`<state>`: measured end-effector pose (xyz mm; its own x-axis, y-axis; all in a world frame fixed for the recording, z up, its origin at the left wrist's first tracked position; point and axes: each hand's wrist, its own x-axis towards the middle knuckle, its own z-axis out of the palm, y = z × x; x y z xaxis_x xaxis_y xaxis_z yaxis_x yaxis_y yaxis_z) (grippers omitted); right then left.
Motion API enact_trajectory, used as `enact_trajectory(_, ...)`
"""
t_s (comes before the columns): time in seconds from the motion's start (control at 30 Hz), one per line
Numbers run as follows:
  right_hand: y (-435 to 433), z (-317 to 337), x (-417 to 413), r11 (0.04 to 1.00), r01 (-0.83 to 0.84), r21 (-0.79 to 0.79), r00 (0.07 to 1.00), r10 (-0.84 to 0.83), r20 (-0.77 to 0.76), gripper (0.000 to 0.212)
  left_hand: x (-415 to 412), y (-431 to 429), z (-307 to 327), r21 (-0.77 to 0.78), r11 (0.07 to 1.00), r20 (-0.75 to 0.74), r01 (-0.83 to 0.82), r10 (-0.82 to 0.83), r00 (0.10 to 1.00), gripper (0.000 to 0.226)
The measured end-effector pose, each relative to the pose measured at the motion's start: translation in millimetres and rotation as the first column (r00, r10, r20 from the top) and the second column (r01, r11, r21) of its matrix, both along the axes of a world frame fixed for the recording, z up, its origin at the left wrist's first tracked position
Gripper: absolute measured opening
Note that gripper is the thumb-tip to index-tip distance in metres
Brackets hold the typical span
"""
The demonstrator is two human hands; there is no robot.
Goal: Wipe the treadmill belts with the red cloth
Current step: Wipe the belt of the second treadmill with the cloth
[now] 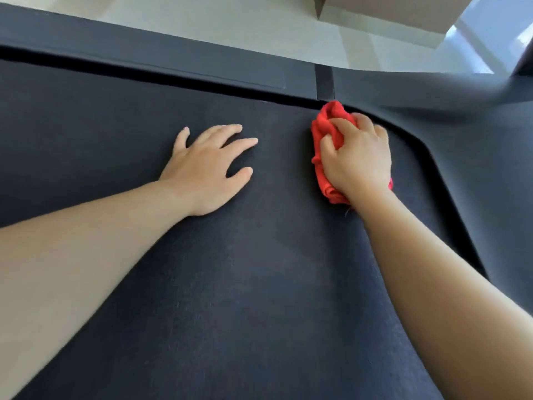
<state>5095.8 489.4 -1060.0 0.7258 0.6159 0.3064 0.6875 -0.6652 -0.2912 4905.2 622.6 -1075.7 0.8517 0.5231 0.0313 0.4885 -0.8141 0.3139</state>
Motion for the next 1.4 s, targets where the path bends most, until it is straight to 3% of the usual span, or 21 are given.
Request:
enact_trajectory(0.17, 47, 0, 20, 1.000, 0.005, -0.026, 1.000, -0.006, -0.024, 0.038, 2, 3, -6, 0.015, 1.000, 0.045, -0.006, 0.005, 0.999, 0.050)
enact_trajectory(0.4, -4, -1, -34, 0.993, -0.121, 0.003, 0.993, 0.121, 0.004, 0.035, 2, 4, -6, 0.019, 1.000, 0.067, -0.006, 0.005, 0.998, 0.051)
enact_trajectory(0.63, 43, 3, -10, 0.999, -0.032, 0.018, 0.998, 0.033, -0.044, 0.037, 2, 3, -6, 0.005, 1.000, 0.077, -0.008, 0.008, 0.997, 0.050)
enact_trajectory(0.9, -8, 0, -93, 0.995, -0.099, -0.031, 0.995, 0.097, -0.037, 0.036, -19, 3, 2, -0.034, 0.998, -0.016, 0.052, -0.053, 0.998, 0.054)
enact_trajectory(1.1, 48, 5, -57, 1.000, -0.013, 0.027, 0.990, 0.017, -0.138, 0.036, -50, -6, -3, 0.030, 0.999, 0.043, 0.030, -0.031, 0.999, 0.051)
enact_trajectory(1.4, 70, 3, -41, 0.997, -0.063, -0.042, 0.995, 0.059, -0.082, 0.041, -44, -2, -7, 0.036, 0.999, 0.105, -0.012, 0.008, 0.994, 0.048)
